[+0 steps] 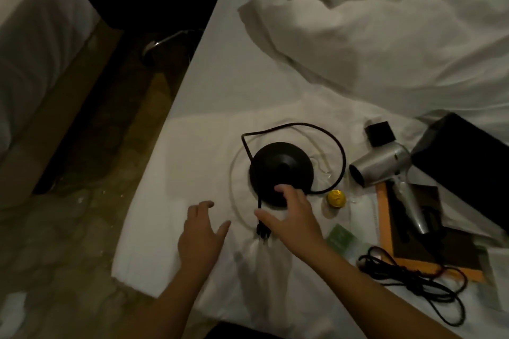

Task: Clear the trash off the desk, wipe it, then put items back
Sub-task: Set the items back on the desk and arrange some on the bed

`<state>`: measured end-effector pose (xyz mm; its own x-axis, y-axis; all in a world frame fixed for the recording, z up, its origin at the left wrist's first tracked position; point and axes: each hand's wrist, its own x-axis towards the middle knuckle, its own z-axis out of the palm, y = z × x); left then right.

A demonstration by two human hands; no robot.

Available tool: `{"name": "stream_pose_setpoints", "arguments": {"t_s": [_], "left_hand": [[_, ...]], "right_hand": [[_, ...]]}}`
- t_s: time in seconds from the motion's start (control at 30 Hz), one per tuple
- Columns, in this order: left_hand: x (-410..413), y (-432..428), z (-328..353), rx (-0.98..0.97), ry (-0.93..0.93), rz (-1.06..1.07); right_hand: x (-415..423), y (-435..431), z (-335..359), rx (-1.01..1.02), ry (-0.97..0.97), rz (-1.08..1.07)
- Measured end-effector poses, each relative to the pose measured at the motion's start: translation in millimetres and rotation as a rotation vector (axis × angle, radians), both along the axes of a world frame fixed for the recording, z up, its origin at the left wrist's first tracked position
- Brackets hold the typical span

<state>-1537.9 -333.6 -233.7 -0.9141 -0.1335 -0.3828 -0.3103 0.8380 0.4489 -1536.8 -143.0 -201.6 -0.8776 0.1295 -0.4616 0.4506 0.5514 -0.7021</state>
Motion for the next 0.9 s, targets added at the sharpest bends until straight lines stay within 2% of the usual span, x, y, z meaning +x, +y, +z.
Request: {"name": "stream_pose_setpoints", "arguments": {"t_s": [0.13,0.23,0.3,0.37,0.47,0.6,0.7,0.8,0.9], "left_hand": [[-11.9,13.6,-13.7,0.054,0.063,0.062],[-28.1,17.0,-20.3,0.061,0.125,0.039],[-40.1,16.3,-24.3,0.062,0.141,0.022],[-47.7,16.2,-27.4,0.065,0.128,0.035],[-56.4,17.2,-30.5,0.06,0.111,0.005],[-73.9,10.8,-37.6,0.032,0.104,-0.024],[-76.4,4.8,-43.7,0.014,0.103,-0.05],[-74.8,1.7,-48.4,-0.004,0.1,-0.076],[-73.6,0.5,-50.3,-0.007,0.085,-0.084]], "right_hand": [[-29.5,-27.8,-22.8,-0.041,0.006,0.002],[-40.1,-19.0,-35.7,0.123,0.114,-0.039],[-39.5,-0.9,-45.7,0.304,0.153,-0.104],[-37.4,15.6,-56.5,0.459,0.064,-0.108],[-48.3,29.2,-62.5,0.329,-0.146,-0.137],[-67.4,27.0,-69.2,0.296,-0.15,-0.181],[-74.5,22.9,-73.1,0.206,-0.238,-0.307],[-81.9,18.3,-72.0,0.203,-0.318,-0.34],[-82.3,11.3,-70.6,0.12,-0.306,-0.373]]}}
